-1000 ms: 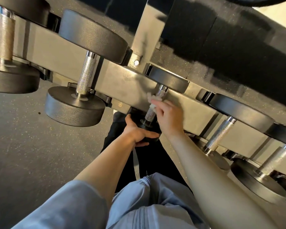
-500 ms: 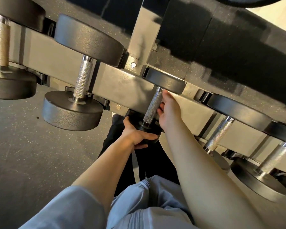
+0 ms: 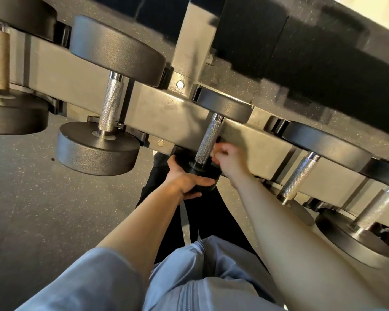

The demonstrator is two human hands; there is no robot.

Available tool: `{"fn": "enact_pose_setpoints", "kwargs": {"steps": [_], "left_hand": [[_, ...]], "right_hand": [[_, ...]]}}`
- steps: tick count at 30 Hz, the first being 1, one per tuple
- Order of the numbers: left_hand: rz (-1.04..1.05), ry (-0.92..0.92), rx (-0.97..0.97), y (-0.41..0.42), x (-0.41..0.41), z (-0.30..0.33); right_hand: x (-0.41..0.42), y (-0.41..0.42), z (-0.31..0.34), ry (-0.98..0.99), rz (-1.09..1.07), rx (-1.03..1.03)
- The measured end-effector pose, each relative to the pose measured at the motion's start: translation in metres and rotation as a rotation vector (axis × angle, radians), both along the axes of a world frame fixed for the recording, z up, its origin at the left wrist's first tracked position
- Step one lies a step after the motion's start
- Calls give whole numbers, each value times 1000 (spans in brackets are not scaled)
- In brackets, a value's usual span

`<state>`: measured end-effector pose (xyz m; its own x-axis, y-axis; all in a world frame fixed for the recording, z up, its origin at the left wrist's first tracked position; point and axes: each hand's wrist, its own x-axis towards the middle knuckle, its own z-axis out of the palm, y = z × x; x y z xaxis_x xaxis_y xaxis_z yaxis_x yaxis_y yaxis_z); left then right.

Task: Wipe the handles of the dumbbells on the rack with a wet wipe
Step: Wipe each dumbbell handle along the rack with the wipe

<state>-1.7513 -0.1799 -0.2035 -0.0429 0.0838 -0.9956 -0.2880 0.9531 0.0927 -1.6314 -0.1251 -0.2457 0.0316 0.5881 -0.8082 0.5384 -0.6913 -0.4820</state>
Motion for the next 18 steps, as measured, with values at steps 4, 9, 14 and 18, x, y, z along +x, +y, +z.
{"fn": "enact_pose_setpoints", "kwargs": {"steps": [4, 9, 14, 18], "left_hand": [[-1, -6, -5, 0, 0, 1], [15, -2, 5, 0, 1, 0], [17, 3, 0, 0, 2, 0], [11, 22, 4, -1, 2, -3]], "right_hand": [[2, -21, 7, -160, 358, 82], [-11, 34, 21, -35, -698, 97], [-36, 33, 23, -29, -479, 151], [-20, 10, 13, -320, 59, 340]]}}
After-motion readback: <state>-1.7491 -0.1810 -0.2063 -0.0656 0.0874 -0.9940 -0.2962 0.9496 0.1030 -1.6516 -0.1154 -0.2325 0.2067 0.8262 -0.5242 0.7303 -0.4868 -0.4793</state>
